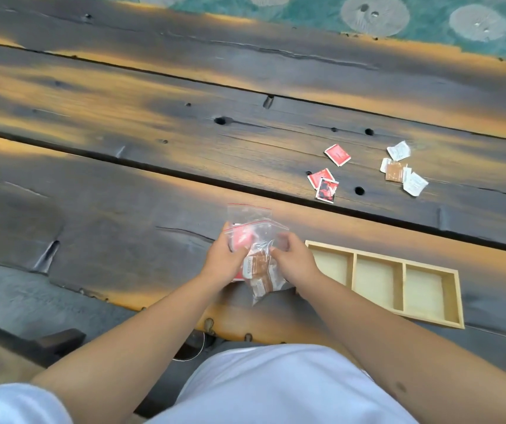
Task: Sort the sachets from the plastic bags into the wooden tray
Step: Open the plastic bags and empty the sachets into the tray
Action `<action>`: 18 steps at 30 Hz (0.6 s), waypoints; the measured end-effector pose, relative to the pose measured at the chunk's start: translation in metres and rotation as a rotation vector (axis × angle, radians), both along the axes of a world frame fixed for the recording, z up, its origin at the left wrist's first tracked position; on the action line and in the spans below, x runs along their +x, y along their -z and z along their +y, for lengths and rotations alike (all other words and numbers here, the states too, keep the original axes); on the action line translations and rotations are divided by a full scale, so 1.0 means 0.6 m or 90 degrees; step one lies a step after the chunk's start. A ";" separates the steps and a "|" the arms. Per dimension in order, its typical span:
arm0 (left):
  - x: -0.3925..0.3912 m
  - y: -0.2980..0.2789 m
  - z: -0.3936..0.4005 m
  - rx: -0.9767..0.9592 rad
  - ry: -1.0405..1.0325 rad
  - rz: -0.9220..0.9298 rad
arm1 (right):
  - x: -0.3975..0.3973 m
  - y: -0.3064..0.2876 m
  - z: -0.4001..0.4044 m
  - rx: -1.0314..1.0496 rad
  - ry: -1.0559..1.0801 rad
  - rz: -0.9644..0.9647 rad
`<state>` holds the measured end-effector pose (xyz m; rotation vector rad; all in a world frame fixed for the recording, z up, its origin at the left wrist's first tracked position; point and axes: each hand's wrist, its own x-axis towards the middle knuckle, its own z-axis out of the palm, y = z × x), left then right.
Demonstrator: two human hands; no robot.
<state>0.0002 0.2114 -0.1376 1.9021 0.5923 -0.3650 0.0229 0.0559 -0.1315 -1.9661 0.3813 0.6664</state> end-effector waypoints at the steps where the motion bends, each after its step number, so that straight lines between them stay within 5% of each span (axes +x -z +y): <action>1: 0.000 0.000 0.001 0.010 0.009 -0.011 | 0.003 0.001 -0.002 0.001 -0.008 -0.011; 4: -0.002 0.000 -0.003 0.060 0.013 -0.042 | 0.010 0.002 -0.006 0.011 -0.015 -0.024; 10: -0.014 -0.024 -0.019 -0.152 -0.026 -0.057 | 0.011 -0.012 -0.031 0.043 0.020 -0.078; 18: -0.037 -0.039 -0.032 -0.186 0.049 -0.066 | 0.008 -0.049 -0.072 -0.142 -0.346 -0.284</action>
